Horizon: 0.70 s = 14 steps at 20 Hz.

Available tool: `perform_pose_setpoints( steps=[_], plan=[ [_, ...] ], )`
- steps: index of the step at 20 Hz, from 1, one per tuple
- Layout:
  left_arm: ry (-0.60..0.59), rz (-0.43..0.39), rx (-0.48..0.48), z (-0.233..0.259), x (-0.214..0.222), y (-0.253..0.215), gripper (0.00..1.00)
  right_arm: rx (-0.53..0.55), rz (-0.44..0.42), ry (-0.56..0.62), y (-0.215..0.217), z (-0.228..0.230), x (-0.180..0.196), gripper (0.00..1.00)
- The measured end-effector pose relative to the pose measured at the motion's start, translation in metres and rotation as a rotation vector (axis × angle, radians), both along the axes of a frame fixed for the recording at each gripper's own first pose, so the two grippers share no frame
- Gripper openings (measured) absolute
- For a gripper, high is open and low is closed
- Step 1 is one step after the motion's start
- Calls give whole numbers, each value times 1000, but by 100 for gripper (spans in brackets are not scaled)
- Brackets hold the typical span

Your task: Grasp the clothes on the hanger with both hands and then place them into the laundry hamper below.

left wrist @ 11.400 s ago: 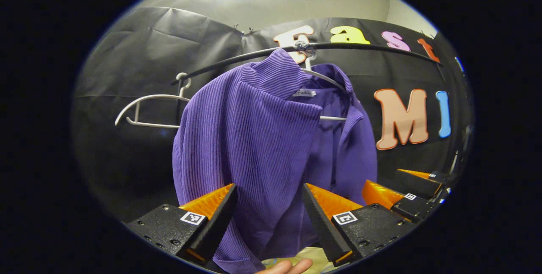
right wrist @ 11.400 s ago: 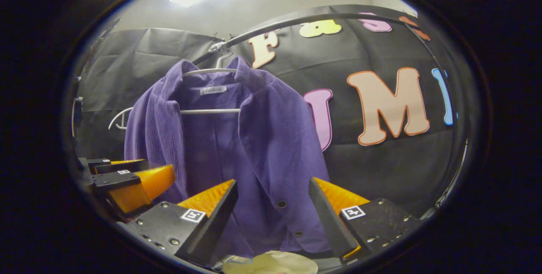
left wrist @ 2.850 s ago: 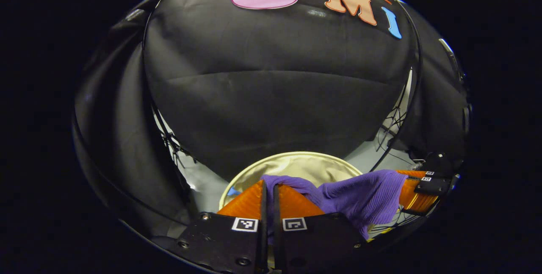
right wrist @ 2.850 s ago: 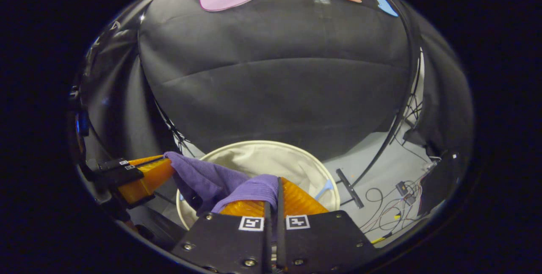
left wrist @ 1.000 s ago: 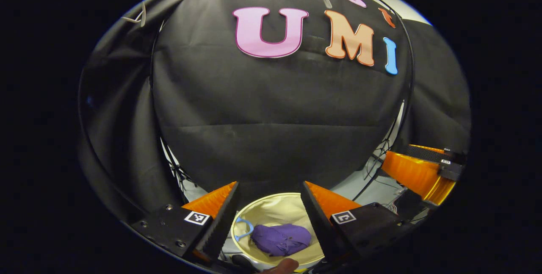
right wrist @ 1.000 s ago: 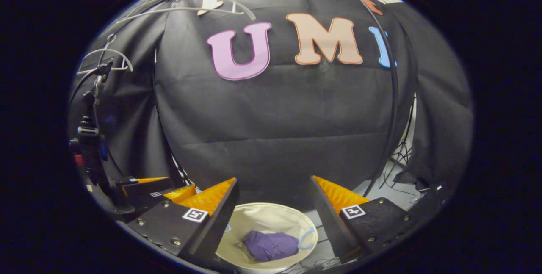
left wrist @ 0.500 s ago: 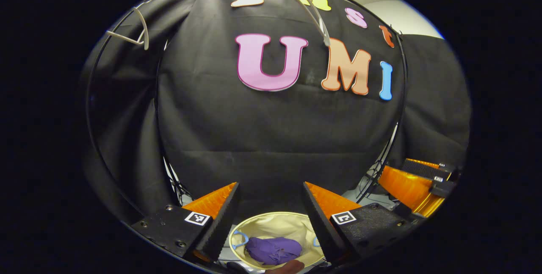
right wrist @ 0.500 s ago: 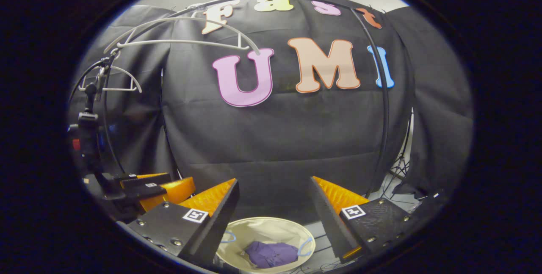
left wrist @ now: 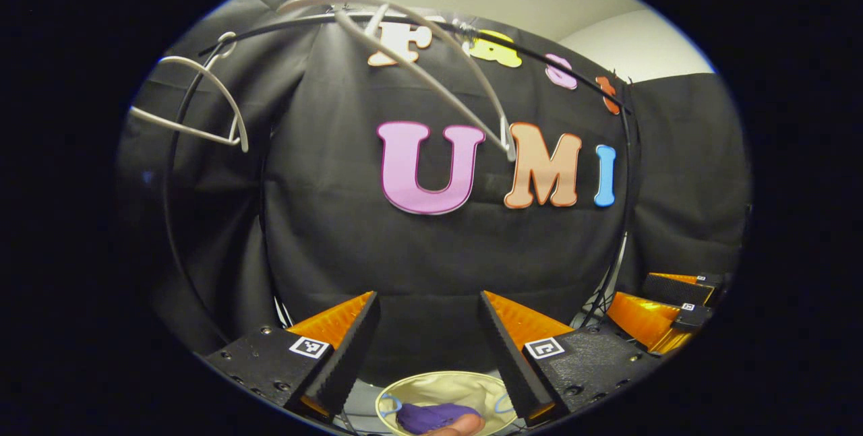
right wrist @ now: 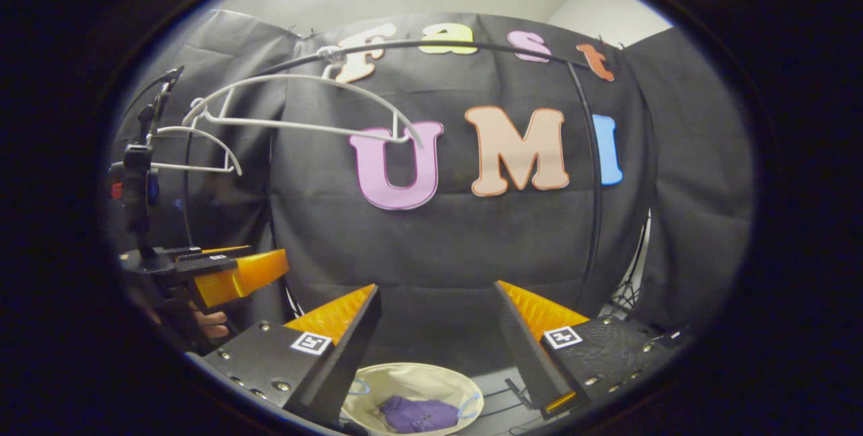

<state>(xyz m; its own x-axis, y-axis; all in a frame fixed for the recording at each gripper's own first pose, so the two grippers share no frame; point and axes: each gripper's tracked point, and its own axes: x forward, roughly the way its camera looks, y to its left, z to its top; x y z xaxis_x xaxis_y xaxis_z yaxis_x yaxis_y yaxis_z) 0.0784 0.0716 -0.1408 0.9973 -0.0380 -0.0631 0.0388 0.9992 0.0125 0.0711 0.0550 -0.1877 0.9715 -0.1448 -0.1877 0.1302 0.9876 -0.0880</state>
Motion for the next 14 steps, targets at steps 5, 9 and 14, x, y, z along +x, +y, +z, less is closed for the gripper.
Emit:
perform_pose_setpoints(
  steps=[5, 9, 14],
  plan=[
    [-84, -40, -45, 50, -6, -8, 90, -9, 8, -59, 3, 40, -4, 99],
    [-108, -32, -32, 74, -11, -2, 84, -16, 0, -109, 3, 67, -6, 99],
    [-167, -9, -25, 108, -24, 8, 85, 14, 19, -149, 6, 99, -11, 99]
  ],
)
